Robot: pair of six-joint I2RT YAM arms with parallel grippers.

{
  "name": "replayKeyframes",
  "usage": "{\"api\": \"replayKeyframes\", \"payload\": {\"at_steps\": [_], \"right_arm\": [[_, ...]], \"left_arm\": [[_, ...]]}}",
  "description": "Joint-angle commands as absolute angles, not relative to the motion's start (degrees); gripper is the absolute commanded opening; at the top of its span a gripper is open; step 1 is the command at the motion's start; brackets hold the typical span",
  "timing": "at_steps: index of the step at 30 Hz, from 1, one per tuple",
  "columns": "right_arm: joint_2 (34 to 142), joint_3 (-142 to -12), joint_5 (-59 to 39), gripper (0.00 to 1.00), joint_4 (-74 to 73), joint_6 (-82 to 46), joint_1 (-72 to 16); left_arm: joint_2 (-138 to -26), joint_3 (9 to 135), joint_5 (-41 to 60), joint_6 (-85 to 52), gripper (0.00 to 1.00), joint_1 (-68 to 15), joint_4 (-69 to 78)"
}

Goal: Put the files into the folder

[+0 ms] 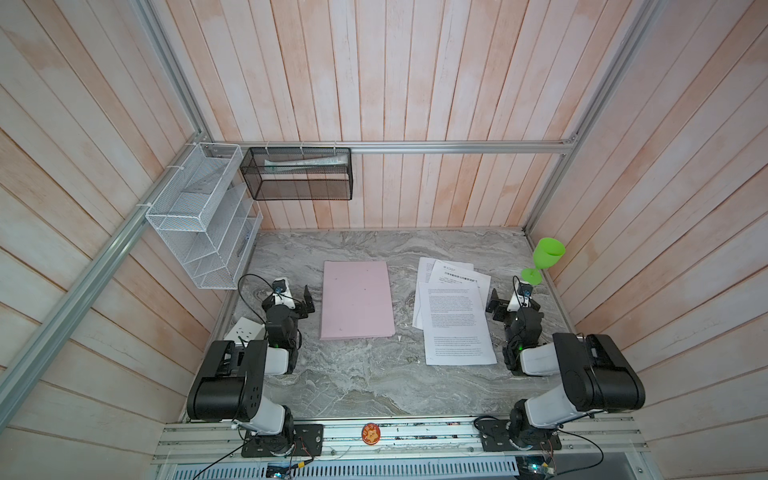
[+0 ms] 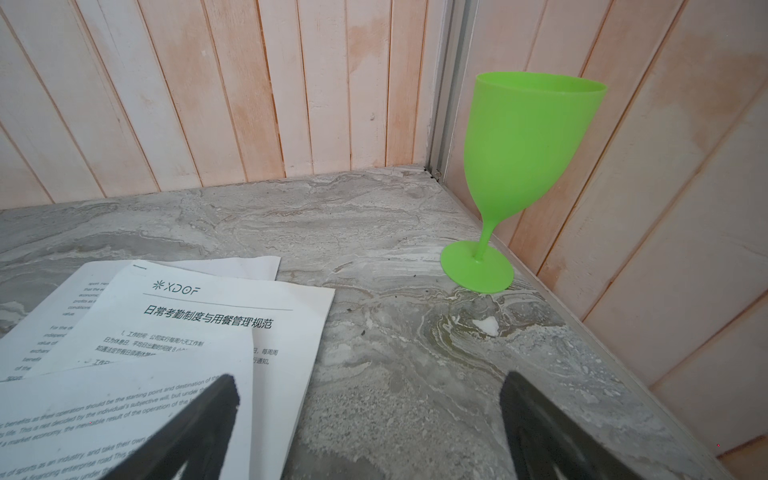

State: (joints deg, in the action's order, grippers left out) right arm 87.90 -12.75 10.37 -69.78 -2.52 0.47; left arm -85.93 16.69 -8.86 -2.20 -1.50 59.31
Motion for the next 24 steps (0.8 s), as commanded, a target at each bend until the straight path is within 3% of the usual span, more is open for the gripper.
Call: {"api": "replayKeyframes", "payload": {"at_steps": [1, 4, 9, 12, 14, 17, 21, 24], "right_arm": [[85.5, -15.7, 11.2, 0.98, -66.8, -2.0, 0.2], [81.7, -25.3, 13.4, 0.98, -47.2, -0.5, -1.5], [78.1, -34.0, 21.0, 0.98, -34.8, -3.9, -7.7], [77.5, -41.4, 9.7, 0.98, -22.8, -12.1, -8.8], [77.4, -44.0, 1.2, 0.97, -21.0, -15.9, -10.7], [80.0, -48.6, -9.5, 0.9, -17.9, -23.1, -12.6], [86.9, -55.0, -18.1, 0.82, -13.0, -29.2, -15.9], [90.3, -56.7, -19.3, 0.81, -12.4, -31.4, -19.5]], "left_arm": [[-78.7, 22.7, -16.2, -1.3, 1.0, -5.0, 42.5], [-75.0, 29.5, -15.2, -5.6, 1.0, -5.3, 27.8], [-70.5, 29.1, -15.8, -13.6, 1.0, -6.5, 23.8], [-71.5, 34.7, -10.0, -18.6, 1.0, -6.3, 12.8], [-73.2, 36.9, -1.1, -20.5, 1.0, -6.4, 10.7], [-75.8, 38.8, 7.7, -24.4, 1.0, -6.6, 10.3], [-79.2, 41.0, 11.0, -26.9, 1.0, -6.6, 8.6], [-81.1, 41.7, 11.6, -27.1, 1.0, -6.5, 7.6]]}}
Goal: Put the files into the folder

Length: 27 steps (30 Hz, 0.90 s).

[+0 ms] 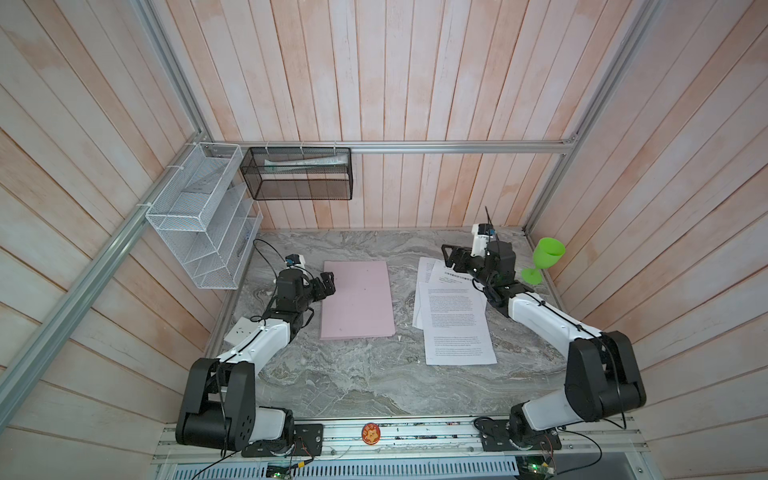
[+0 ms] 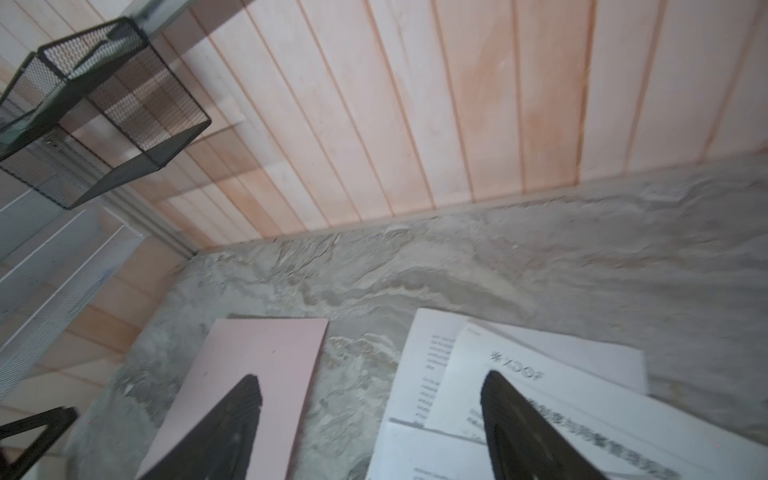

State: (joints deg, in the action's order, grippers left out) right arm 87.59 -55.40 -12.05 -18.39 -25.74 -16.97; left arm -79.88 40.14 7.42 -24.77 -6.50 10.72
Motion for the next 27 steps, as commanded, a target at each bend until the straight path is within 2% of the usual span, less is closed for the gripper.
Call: {"api": "replayKeyframes", "payload": {"at_steps": [1, 11, 27], "right_arm": [[91.6, -57.4, -19.5, 0.8, -11.9, -32.1, -20.6], [104.3, -62.5, -23.4, 0.77, -13.3, -34.3, -28.5], [117.1, -70.6, -28.5, 0.76, -11.8, -34.0, -29.7]], "left_arm": [[-81.8, 41.9, 12.0, -27.1, 1.0, -6.6, 7.6], [-86.1, 39.7, 15.9, -28.3, 1.0, -6.6, 9.7], [-90.0, 39.8, 17.3, -28.2, 1.0, -6.5, 10.8]]}}
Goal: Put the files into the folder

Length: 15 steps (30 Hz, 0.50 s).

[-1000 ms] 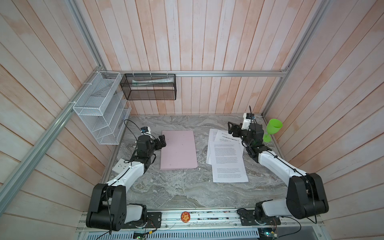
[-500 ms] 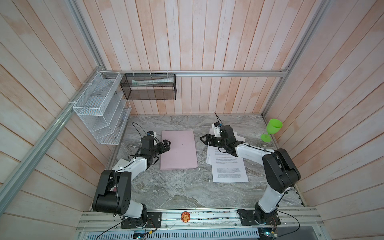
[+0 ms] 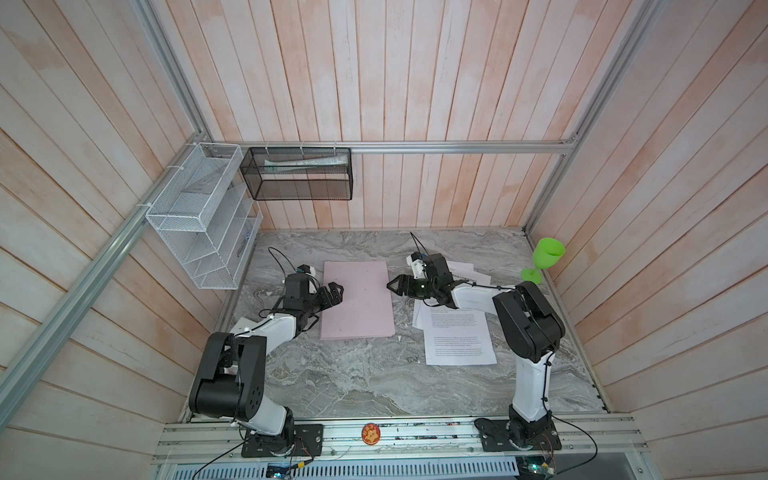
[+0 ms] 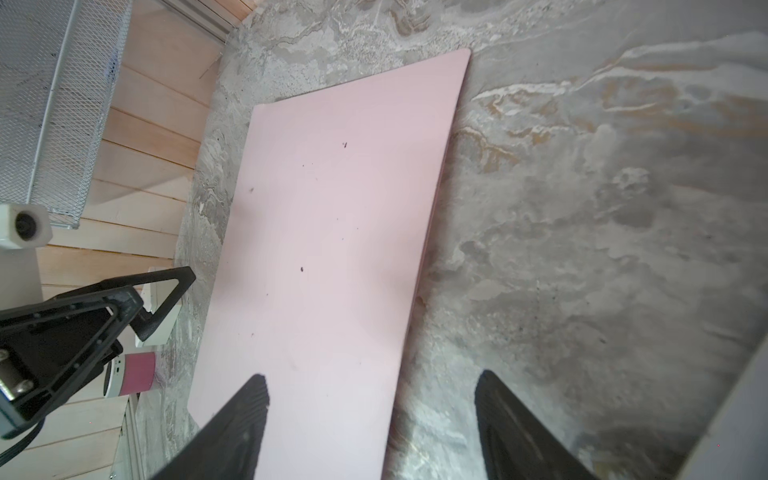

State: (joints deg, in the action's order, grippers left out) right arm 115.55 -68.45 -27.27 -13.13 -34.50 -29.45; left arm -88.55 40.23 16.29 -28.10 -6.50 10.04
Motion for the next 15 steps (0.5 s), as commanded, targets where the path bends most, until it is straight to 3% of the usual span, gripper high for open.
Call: {"api": "replayKeyframes", "payload": {"at_steps": [1, 15], "right_arm": [[117.6, -71.0, -28.7, 0.76, -11.6, -34.0, -29.7], [122.8, -73.0, -33.7, 0.74, -13.8, -37.3, -30.0]], "left_arm": [[-90.4, 39.9, 17.5, -28.2, 1.0, -6.4, 10.9], [-97.1, 42.2, 21.4, -28.4, 0.99, -5.9, 11.6]]}}
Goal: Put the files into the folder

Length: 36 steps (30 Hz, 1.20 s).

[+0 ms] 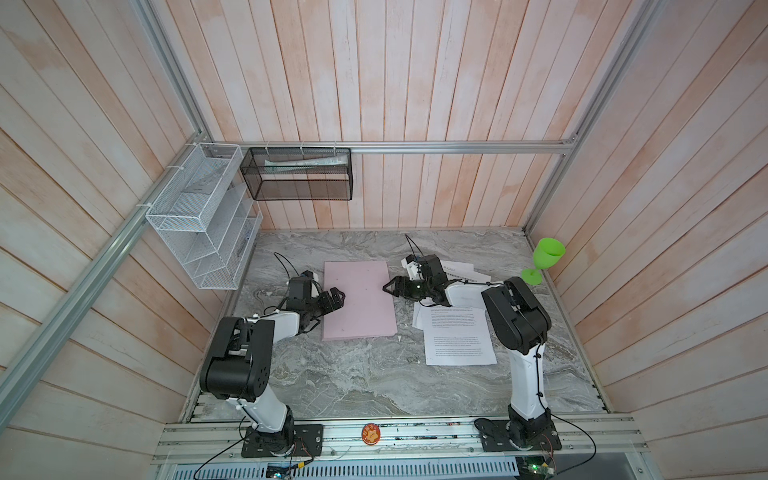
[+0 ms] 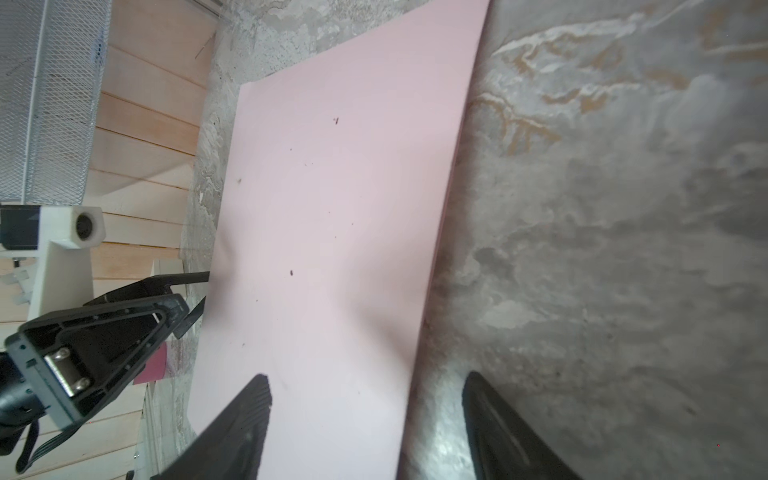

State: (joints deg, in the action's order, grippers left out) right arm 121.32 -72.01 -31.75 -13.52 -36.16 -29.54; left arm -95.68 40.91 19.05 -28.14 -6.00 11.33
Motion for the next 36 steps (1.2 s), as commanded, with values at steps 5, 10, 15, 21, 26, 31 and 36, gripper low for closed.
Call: {"api": "replayKeyframes", "payload": {"at_steps": [5, 10, 15, 21, 26, 31, 36], "right_arm": [[123.4, -71.9, -35.1, 0.73, -16.2, -39.0, -30.1], [122.7, -71.3, -35.4, 0.71, -16.3, -39.3, -30.1], [120.6, -70.9, -35.0, 0.71, -15.2, -39.0, -30.1], [117.8, -71.1, -33.0, 0.71, -11.5, -37.0, -30.5], [115.7, -69.6, -32.6, 0.7, -10.9, -36.2, -30.7], [115.0, -68.4, -33.4, 0.66, -11.7, -36.5, -30.9], [114.8, -67.5, -36.3, 0.58, -14.6, -37.9, -31.1]], "left_arm": [[-98.0, 42.3, 23.5, -28.4, 0.98, -6.0, 12.7], [-99.0, 42.5, 24.5, -28.4, 0.97, -6.6, 13.0], [-99.0, 42.8, 24.5, -27.9, 0.97, -6.7, 12.4], [-98.0, 43.4, 23.8, -26.8, 0.97, -6.7, 10.3], [-97.1, 43.3, 23.5, -26.1, 0.98, -6.8, 9.3], [-96.7, 43.2, 23.5, -25.5, 0.98, -7.1, 8.8], [-96.9, 43.2, 24.0, -25.1, 0.98, -7.7, 9.4]]}}
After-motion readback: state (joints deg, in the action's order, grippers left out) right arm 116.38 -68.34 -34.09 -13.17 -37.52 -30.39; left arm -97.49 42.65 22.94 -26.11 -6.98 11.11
